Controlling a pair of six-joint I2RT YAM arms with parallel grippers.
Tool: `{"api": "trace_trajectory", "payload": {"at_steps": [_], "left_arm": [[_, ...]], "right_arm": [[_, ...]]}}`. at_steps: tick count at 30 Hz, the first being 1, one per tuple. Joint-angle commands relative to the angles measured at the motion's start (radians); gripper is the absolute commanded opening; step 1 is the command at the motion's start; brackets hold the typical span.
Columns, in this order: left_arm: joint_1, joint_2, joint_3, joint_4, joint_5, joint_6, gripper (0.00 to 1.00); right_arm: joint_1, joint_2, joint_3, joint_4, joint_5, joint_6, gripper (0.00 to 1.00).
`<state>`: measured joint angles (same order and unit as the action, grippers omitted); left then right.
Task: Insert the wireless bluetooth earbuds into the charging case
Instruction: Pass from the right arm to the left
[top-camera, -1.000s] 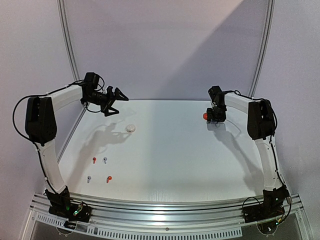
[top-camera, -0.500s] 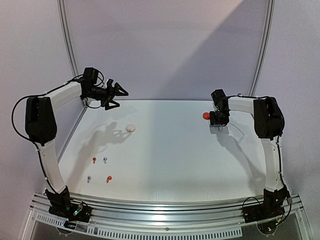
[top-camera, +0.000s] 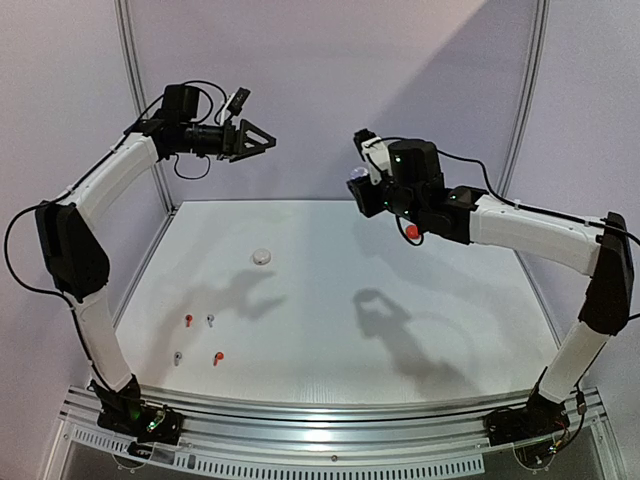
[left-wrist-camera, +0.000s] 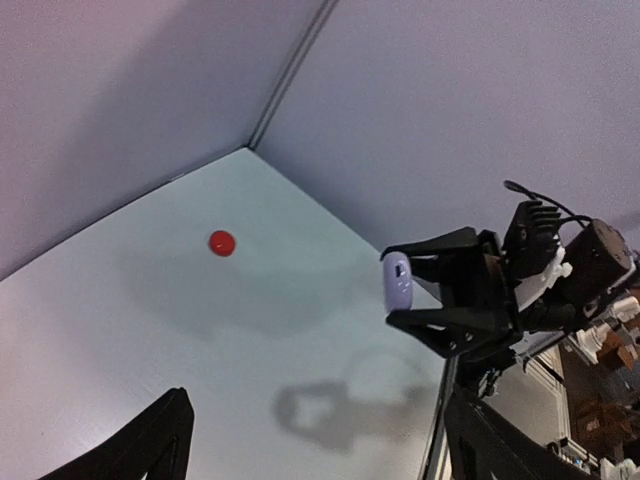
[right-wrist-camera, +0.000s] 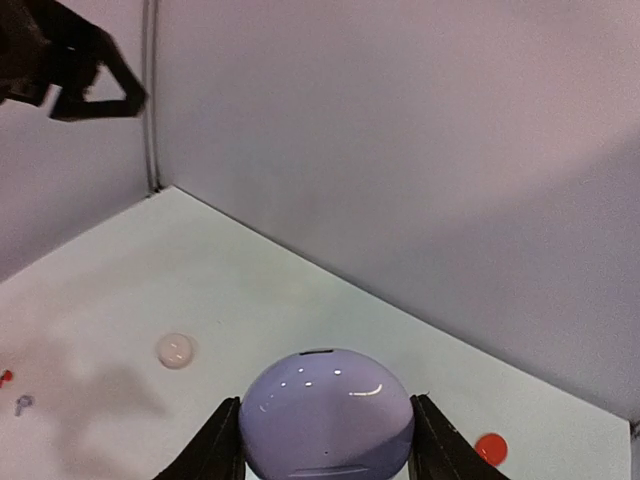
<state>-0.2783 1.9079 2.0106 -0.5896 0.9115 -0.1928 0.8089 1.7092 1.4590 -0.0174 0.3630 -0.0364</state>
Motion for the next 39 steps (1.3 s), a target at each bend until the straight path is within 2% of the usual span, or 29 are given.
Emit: {"api": "trace_trajectory", "payload": {"at_steps": [1, 7, 11, 14, 19, 22, 26, 39], "left_arm": [[-0.075, -0.047, 0.011, -0.013, 0.155, 0.057, 0.89], [-0.146, -0.065, 0.016, -0.058, 0.205, 0.115, 0.87], [-0.176, -0.056, 0.039, -0.115, 0.132, 0.175, 0.76], [-0.187, -0.054, 0.049, -0.116, 0.115, 0.162, 0.72], [-0.188, -0.055, 0.051, -0.108, 0.13, 0.142, 0.52], [-0.19, -0.055, 0.05, -0.118, 0.158, 0.151, 0.47], [-0.192, -0.054, 0.047, -0.143, 0.163, 0.177, 0.31], [-0.203, -0.054, 0.046, -0.227, 0.211, 0.27, 0.26]], "right_arm": [[0.088, 0.014, 0.054, 0.103, 0.041, -0.137, 0.22], [0.19, 0.036, 0.158, 0.098, 0.032, -0.263, 0.21], [0.22, 0.058, 0.211, 0.077, 0.017, -0.306, 0.21], [0.238, 0.087, 0.246, 0.053, 0.024, -0.337, 0.21], [0.253, 0.113, 0.276, 0.032, 0.035, -0.37, 0.21], [0.251, 0.118, 0.281, 0.032, 0.047, -0.375, 0.21], [0.252, 0.119, 0.29, 0.039, 0.053, -0.382, 0.21], [0.253, 0.13, 0.306, 0.043, 0.111, -0.421, 0.21]]}}
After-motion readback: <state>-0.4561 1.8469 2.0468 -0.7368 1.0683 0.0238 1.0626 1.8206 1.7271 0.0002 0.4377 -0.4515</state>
